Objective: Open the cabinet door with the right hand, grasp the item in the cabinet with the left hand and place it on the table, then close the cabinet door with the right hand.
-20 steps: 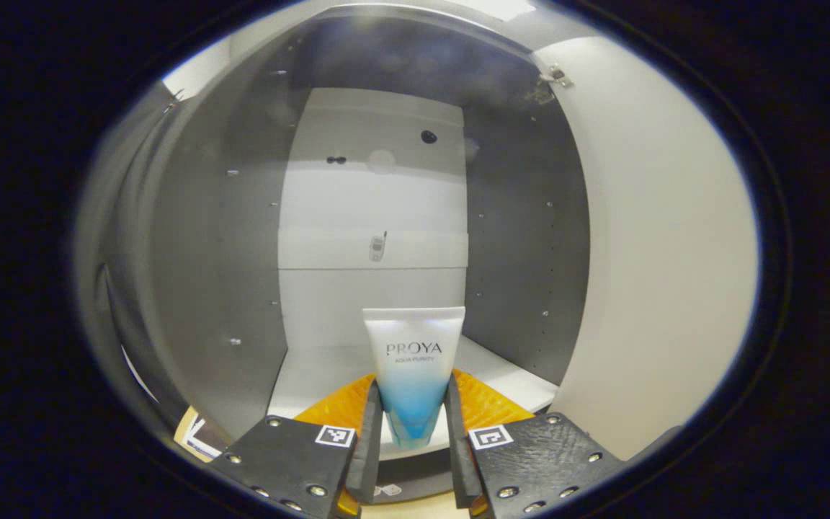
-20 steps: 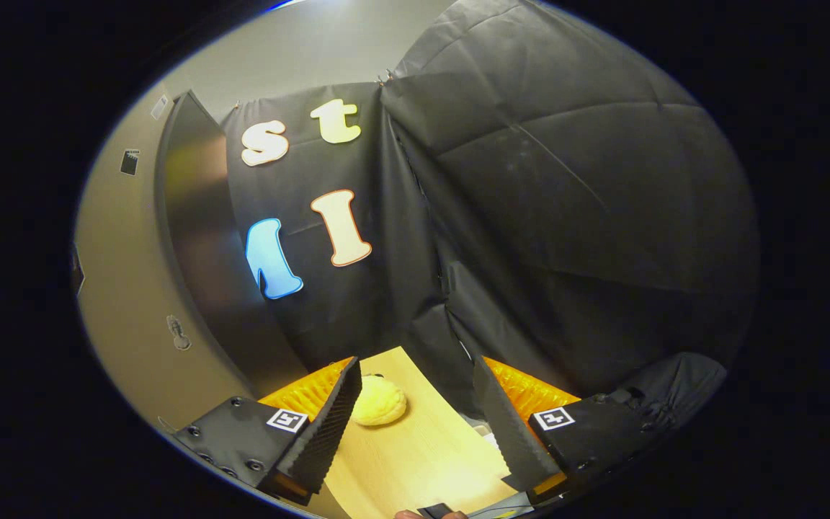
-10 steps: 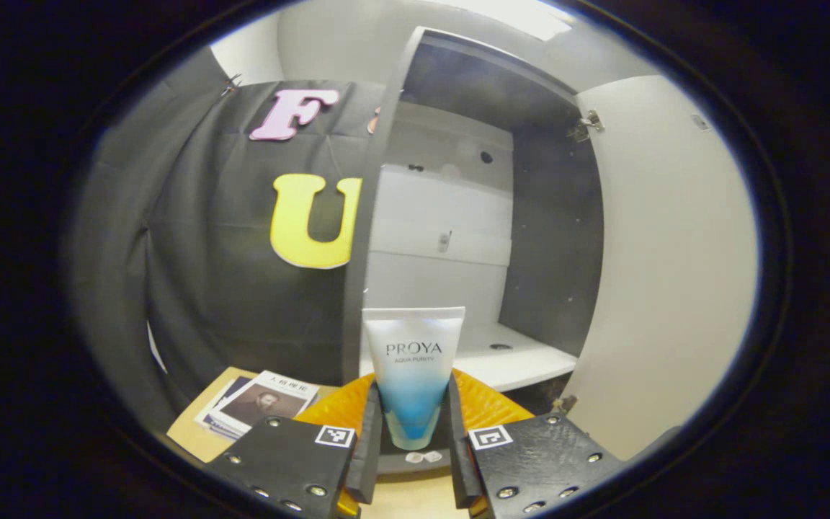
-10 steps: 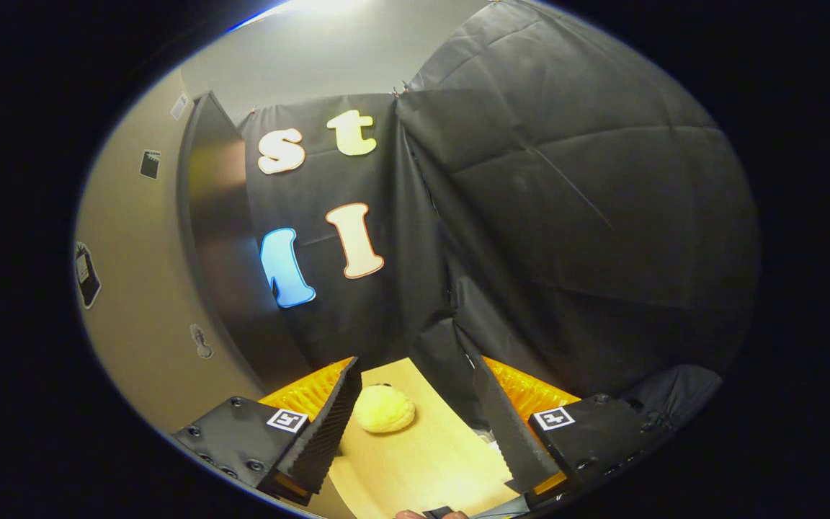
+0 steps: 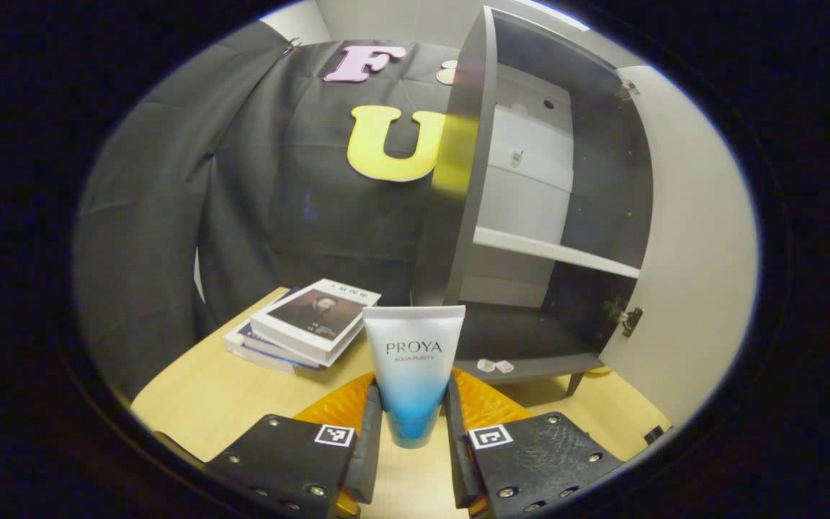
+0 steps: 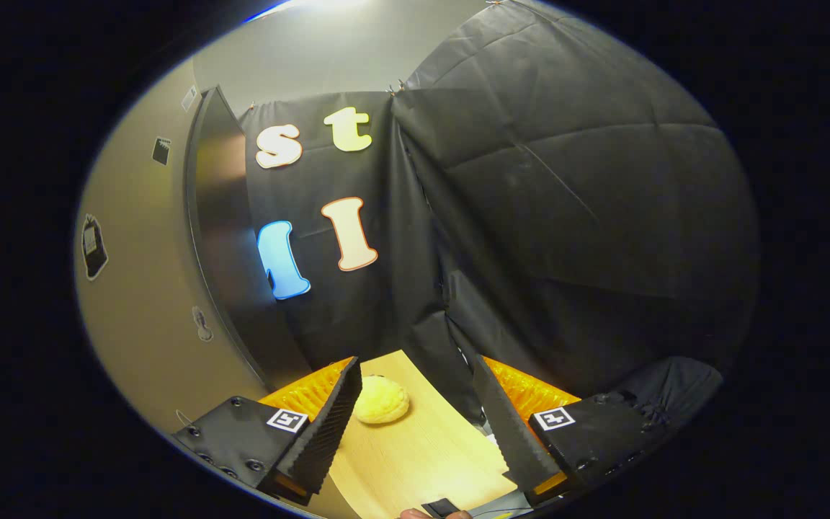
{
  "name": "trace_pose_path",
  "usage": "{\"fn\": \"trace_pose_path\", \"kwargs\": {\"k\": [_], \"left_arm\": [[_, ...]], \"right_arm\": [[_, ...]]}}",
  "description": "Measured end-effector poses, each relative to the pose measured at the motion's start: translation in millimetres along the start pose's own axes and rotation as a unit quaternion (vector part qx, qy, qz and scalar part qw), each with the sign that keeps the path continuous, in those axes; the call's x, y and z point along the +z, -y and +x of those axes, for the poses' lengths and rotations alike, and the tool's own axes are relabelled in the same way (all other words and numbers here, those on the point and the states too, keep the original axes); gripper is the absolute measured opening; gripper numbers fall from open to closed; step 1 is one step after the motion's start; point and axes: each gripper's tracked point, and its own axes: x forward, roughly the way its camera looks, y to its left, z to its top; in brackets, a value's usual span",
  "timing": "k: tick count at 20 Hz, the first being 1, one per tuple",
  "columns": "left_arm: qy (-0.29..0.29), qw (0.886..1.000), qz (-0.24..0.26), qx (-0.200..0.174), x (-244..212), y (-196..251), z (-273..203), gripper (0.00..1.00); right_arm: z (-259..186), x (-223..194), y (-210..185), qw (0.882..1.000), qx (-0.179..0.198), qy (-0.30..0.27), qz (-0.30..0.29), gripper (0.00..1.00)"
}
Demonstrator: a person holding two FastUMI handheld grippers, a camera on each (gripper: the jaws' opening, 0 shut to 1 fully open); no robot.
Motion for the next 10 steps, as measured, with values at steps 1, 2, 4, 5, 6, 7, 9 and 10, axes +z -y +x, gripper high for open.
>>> {"fn": "trace_pose_path", "kwargs": {"k": [1,2,4,5,6,7,9,10], "left_arm": [[-0.006,1.000,-0.002,0.006,-13,-2,1,0.42],[-0.014,1.000,-0.004,0.012,-27,-4,1,0.41],[-0.034,0.999,0.002,0.019,-59,-8,2,0.47],[-0.045,0.999,0.008,0.025,-76,-11,2,0.45],[-0.050,0.998,0.011,0.028,-88,-14,3,0.48],[-0.049,0.998,0.010,0.028,-93,-17,5,0.45],[-0.044,0.998,0.018,0.031,-103,-18,5,0.42],[-0.043,0.998,0.028,0.034,-110,-18,2,0.41]], "right_arm": [[-3,-2,0,1.000,0.000,0.002,0.002,0.98],[-6,-4,1,1.000,-0.002,0.006,0.002,0.98],[-10,-8,5,1.000,-0.008,0.009,-0.012,0.98],[-11,-9,10,1.000,-0.016,0.012,-0.021,0.98],[-12,-11,12,0.999,-0.019,0.011,-0.027,0.98],[-14,-17,13,0.999,-0.021,0.004,-0.030,0.98],[-19,-27,15,0.999,-0.026,-0.012,-0.027,0.98],[-21,-30,17,0.999,-0.036,-0.015,-0.026,0.98]]}}
